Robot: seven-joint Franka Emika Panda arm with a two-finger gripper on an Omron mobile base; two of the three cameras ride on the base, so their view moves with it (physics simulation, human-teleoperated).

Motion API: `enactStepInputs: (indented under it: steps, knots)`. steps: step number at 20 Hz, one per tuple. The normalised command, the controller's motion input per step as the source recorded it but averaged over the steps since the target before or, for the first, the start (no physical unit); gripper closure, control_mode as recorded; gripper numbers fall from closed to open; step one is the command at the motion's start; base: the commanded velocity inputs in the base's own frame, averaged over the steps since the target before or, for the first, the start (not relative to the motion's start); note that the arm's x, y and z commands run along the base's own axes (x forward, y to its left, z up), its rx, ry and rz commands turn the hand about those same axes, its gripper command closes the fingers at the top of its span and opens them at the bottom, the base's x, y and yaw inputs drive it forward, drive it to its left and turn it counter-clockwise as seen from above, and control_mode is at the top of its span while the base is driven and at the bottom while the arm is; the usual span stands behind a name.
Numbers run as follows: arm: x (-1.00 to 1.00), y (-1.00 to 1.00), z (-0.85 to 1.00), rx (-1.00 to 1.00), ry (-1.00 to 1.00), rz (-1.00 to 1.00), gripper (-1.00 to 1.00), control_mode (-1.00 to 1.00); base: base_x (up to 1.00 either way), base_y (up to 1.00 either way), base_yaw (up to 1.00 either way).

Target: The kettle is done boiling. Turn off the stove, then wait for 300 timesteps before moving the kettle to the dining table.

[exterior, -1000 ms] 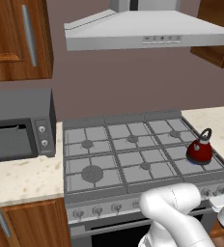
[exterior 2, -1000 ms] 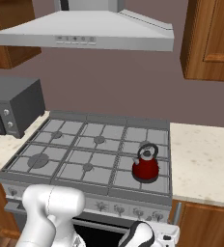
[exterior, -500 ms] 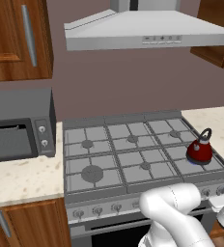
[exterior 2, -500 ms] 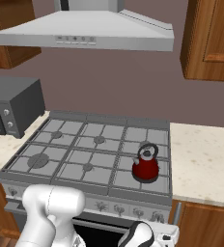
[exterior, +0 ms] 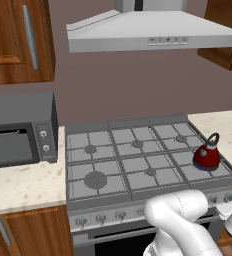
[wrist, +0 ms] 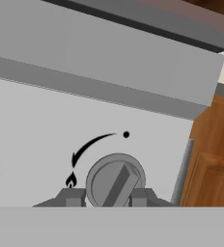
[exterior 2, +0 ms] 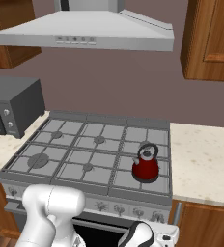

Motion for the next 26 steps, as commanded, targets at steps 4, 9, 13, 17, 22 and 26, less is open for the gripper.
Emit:
enactStepInputs:
  steps: [4, 9, 13, 17, 22, 26]
  knots:
    - [-0.10, -0.16, 0.02, 0.06, -0.03, 0.00, 1.00, -1.00, 0.00, 0.00, 0.00]
    - [-0.01, -0.10, 0.08, 0.05, -0.03, 0.01, 1.00, -1.00, 0.00, 0.00, 0.00]
    - [0.00, -0.06, 0.06, 0.04, 0.00, 0.00, 1.00, -1.00, 0.00, 0.00, 0.00]
    - [0.00, -0.03, 0.24, 0.02, -0.05, 0.00, 1.00, -1.00, 0.00, 0.00, 0.00]
    - [0.00, 0.00, 0.44, 0.00, -0.10, 0.00, 1.00, -1.00, 0.00, 0.00, 0.00]
    - [0.00, 0.00, 0.43, 0.00, -0.10, 0.01, 1.00, -1.00, 0.00, 0.00, 0.00]
